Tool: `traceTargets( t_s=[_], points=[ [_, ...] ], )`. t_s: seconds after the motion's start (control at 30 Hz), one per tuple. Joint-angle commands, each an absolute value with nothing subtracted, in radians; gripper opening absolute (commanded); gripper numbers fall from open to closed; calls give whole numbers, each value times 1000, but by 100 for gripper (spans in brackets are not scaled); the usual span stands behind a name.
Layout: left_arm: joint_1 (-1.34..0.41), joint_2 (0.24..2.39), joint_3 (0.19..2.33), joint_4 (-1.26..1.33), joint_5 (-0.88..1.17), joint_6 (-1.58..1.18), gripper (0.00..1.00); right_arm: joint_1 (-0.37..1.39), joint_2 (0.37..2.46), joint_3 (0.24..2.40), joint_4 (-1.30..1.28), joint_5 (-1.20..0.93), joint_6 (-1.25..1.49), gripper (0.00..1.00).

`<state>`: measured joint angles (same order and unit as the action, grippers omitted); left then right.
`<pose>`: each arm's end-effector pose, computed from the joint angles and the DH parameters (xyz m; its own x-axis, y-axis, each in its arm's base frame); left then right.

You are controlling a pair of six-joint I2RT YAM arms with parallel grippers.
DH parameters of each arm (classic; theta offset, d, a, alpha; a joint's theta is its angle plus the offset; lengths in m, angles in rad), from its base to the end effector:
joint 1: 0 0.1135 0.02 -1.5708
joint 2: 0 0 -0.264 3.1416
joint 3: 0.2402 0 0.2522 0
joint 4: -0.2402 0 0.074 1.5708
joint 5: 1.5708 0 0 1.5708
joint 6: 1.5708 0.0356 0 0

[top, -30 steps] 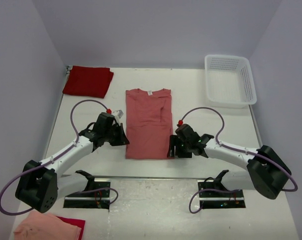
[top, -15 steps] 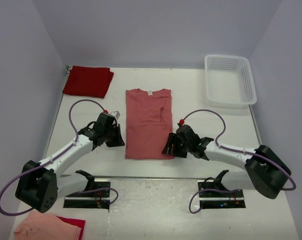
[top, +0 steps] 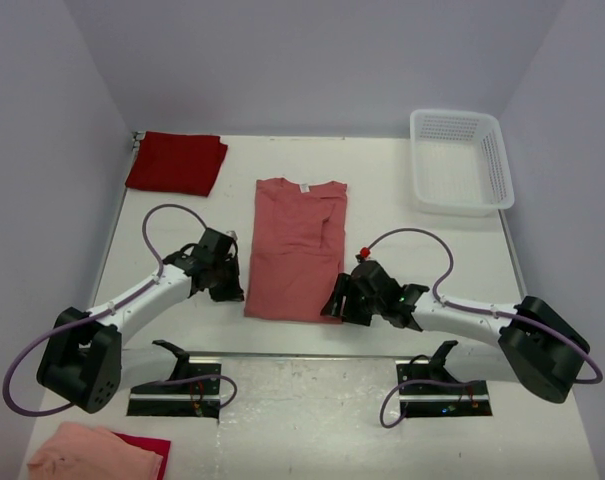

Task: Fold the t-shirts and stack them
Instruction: Grab one side of the 2/3 rectangular tshirt with both arms

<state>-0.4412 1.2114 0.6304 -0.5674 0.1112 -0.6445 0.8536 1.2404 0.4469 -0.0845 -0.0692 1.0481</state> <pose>0.1879 -0.0931 0.1766 -0.9390 -0.2169 -0.2669 -0.1234 0.9369 -0.3272 0.1420 0.1666 0.1464 -0.9291 0.2498 -0.2727 0.0484 0.8132 0.5800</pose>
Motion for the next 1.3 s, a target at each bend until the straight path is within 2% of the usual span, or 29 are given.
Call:
traceTargets(
  t_s=[0.0, 0.47, 0.7, 1.03, 1.27],
  points=[
    [-445, 1204, 663, -606, 71, -680, 0, 868, 1264, 388, -192, -23, 1077, 64],
    [-445, 1216, 666, -626, 55, -690, 0, 976, 1226, 376, -291, 44, 1247, 63],
    [-445, 1213, 649, -618, 61, -690, 0, 980, 1249, 368, -279, 78, 1266, 62],
    [-445, 1178, 653, -638, 5, -713, 0, 980, 1232, 393, -413, 185, 1358, 62],
    [-445, 1233, 643, -594, -9, -713, 0, 980, 1327, 420, -423, 199, 1391, 61]
  ],
)
